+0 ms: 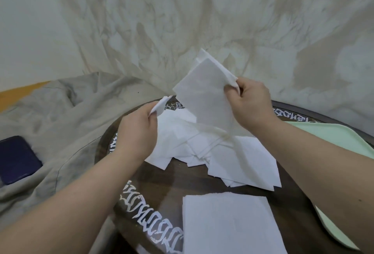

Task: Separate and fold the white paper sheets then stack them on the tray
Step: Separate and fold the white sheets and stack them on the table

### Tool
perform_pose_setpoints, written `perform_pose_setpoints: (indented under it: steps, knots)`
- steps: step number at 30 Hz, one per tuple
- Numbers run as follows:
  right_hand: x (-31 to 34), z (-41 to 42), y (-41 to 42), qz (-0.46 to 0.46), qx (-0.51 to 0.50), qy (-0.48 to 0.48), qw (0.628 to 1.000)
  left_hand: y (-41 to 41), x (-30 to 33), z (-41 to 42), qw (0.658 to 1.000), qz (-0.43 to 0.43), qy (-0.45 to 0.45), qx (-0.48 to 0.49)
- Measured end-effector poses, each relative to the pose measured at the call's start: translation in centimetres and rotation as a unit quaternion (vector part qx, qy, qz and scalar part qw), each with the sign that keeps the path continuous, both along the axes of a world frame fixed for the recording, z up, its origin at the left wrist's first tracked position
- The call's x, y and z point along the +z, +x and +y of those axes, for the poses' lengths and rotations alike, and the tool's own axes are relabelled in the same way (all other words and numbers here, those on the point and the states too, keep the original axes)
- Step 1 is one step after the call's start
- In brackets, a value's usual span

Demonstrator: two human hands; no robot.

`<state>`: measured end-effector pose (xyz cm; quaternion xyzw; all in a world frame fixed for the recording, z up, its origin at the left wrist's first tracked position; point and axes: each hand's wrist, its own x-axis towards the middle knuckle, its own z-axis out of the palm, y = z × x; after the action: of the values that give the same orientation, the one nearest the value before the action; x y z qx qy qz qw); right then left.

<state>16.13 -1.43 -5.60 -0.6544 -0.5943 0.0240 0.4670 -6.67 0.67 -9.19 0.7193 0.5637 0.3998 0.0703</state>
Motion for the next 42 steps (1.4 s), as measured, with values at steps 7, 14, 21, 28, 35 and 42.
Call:
perform_pose_setpoints:
  steps: [7,14,21,28,35,42]
  knots:
    - [4.4,-6.3,-4.4,0.021,0.107,0.034,0.993,1.8,7.6,-7.0,0.955,-0.246,-0.125,-0.11]
    - [2.8,-15.4,-6.6,-0.336,0.216,0.174,0.9,-0.9,10.9,-14.6,0.643,-0.538,-0.436,-0.326]
    - [1.8,-20.2,-7.8,-0.422,0.204,0.256,0.845,-1.1,9.0,-19.6,0.7,-0.498,-0.463,-0.22]
    - [-0.9,-21.6,-5.7,-0.325,0.117,0.154,0.926,-1.5,6.9,-21.0,0.76,-0.542,-0.33,-0.143]
    - [-1.1,-20.9,-5.6,0.143,-0.02,-0.019,0.989,-1.9,4.4,-19.9,0.734,-0.587,-0.305,-0.151]
    - [-2.4,-17.9,-6.7,0.426,-0.022,-0.01,0.904,-1.4,2.3,-18.4,0.711,-0.591,-0.325,-0.201]
